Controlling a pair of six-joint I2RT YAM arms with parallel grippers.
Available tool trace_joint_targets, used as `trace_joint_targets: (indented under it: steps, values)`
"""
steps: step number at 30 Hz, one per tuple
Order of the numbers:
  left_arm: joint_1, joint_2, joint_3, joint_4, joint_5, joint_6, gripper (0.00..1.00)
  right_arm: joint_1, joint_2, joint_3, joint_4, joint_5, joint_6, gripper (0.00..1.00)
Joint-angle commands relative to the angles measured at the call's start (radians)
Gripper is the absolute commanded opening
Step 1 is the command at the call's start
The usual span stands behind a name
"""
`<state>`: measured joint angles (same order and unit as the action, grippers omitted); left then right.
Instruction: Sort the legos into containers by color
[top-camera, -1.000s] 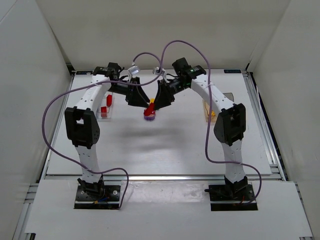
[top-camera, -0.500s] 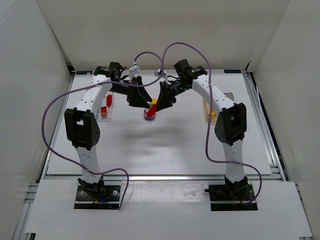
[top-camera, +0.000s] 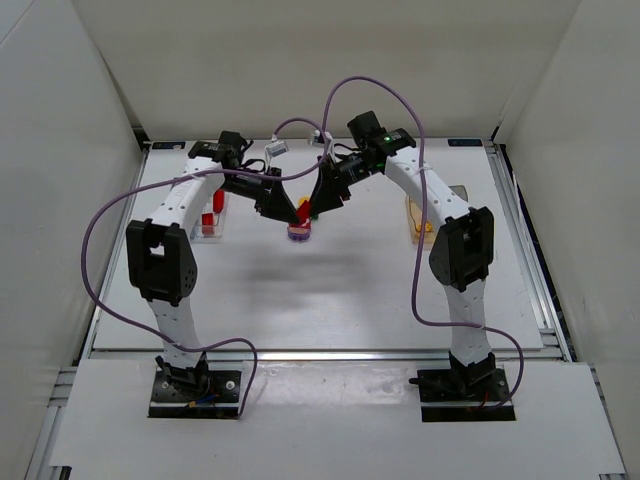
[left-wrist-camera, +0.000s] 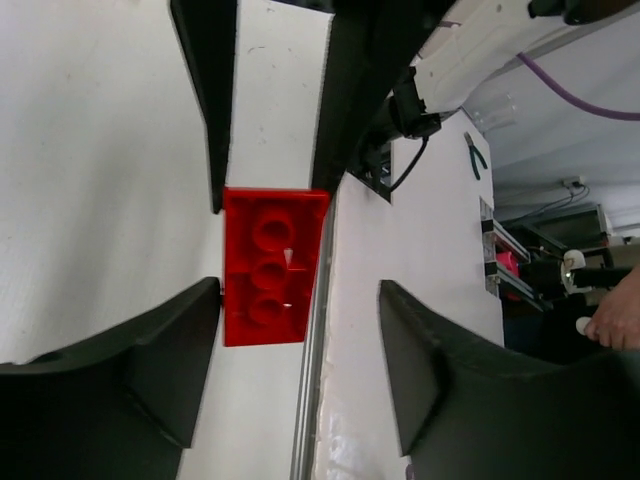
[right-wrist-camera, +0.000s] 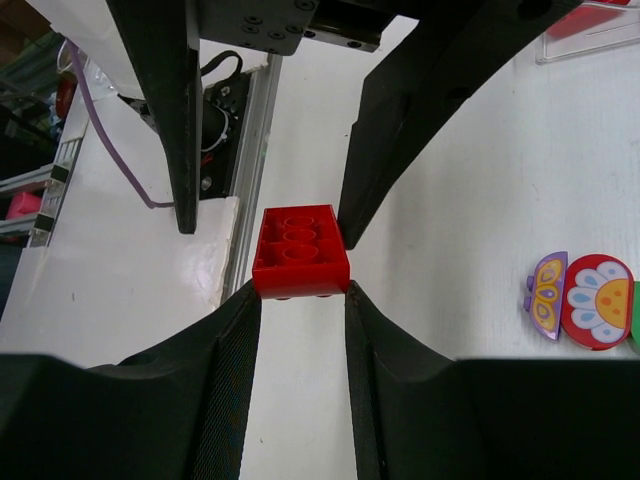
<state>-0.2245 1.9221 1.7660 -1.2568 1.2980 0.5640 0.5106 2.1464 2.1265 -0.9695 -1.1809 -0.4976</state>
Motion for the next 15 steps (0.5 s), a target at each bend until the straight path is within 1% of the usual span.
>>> trace_joint_targets:
  steps: [1,5,6,10,15]
  values:
    - [-0.018,-0.066,0.004,0.046,0.007,-0.065,0.70,-0.003,-0.042,0.050,0.028,-0.022,0.010,0.00]
    - [-0.021,-0.074,-0.002,0.065,-0.002,-0.084,0.70,-0.003,-0.028,0.067,0.041,-0.040,0.033,0.00]
    - [-0.019,-0.078,-0.014,0.100,-0.006,-0.095,0.70,-0.003,-0.026,0.069,0.044,-0.046,0.039,0.00]
    - [-0.021,-0.090,-0.034,0.154,0.000,-0.127,0.68,-0.003,-0.019,0.076,0.060,-0.069,0.062,0.00]
    - [-0.021,-0.087,-0.036,0.165,0.017,-0.127,0.54,-0.003,-0.010,0.081,0.061,-0.092,0.073,0.00]
